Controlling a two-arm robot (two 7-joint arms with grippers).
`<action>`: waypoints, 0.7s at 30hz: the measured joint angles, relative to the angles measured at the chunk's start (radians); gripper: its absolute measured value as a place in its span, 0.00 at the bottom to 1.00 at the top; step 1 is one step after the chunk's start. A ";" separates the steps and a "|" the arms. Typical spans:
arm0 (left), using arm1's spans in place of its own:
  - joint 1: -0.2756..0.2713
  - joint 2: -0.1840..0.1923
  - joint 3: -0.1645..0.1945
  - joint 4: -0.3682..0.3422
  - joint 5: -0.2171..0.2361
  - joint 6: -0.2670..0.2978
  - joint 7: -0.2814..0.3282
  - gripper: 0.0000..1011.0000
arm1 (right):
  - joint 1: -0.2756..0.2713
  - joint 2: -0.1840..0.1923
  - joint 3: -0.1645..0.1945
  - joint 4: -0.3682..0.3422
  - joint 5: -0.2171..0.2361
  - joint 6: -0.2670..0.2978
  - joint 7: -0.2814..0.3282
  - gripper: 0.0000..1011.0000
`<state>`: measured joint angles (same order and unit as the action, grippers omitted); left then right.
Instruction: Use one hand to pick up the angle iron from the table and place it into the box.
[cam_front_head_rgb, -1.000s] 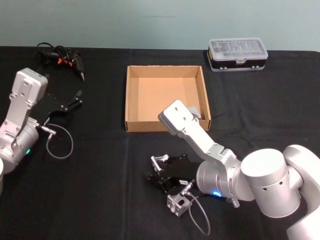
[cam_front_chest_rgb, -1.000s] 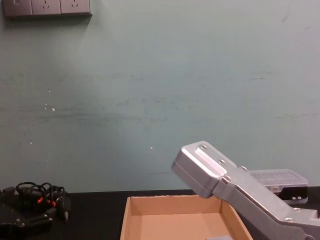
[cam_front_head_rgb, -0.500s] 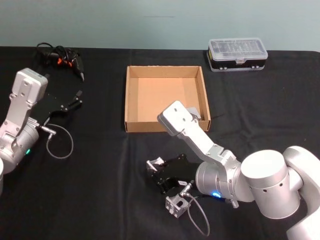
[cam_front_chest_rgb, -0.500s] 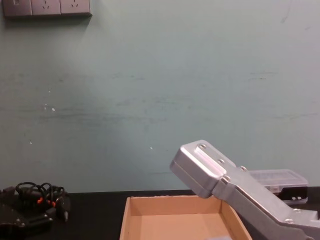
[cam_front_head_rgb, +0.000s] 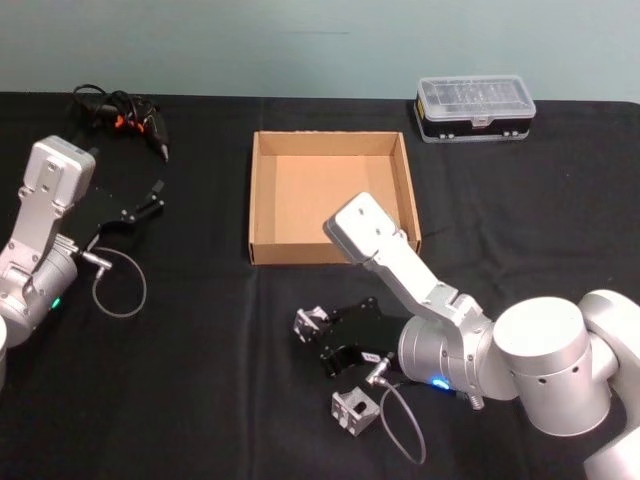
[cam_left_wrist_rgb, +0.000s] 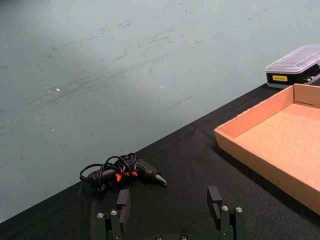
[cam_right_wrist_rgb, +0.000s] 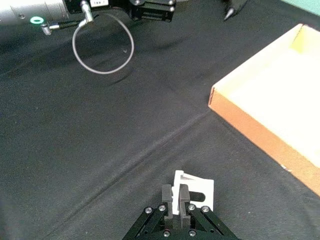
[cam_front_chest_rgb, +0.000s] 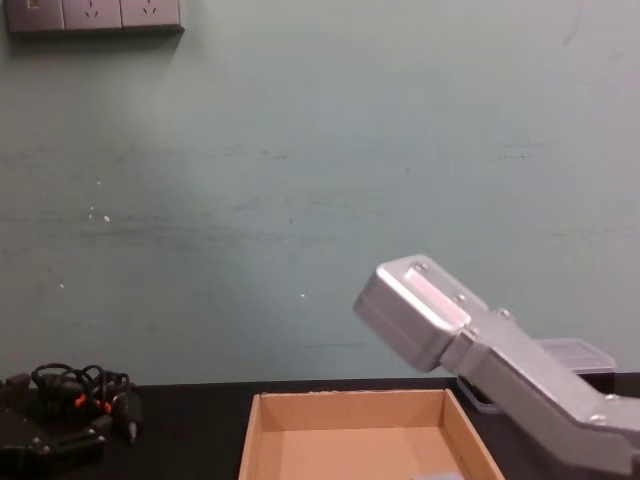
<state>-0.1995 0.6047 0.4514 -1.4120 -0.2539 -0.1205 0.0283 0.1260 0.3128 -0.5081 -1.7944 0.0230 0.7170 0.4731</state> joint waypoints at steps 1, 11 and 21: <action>0.000 0.000 0.000 0.000 0.000 0.000 0.000 1.00 | 0.000 0.003 0.003 -0.004 -0.001 -0.003 -0.002 0.08; 0.000 0.000 0.000 0.000 0.000 0.000 0.000 1.00 | -0.022 0.017 0.053 -0.058 0.019 -0.037 -0.015 0.08; 0.000 0.000 0.000 0.000 0.000 0.000 0.000 1.00 | -0.060 0.061 0.151 -0.153 0.084 -0.078 -0.025 0.08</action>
<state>-0.1995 0.6047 0.4514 -1.4120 -0.2539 -0.1205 0.0283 0.0662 0.3734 -0.3567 -1.9474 0.1068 0.6393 0.4481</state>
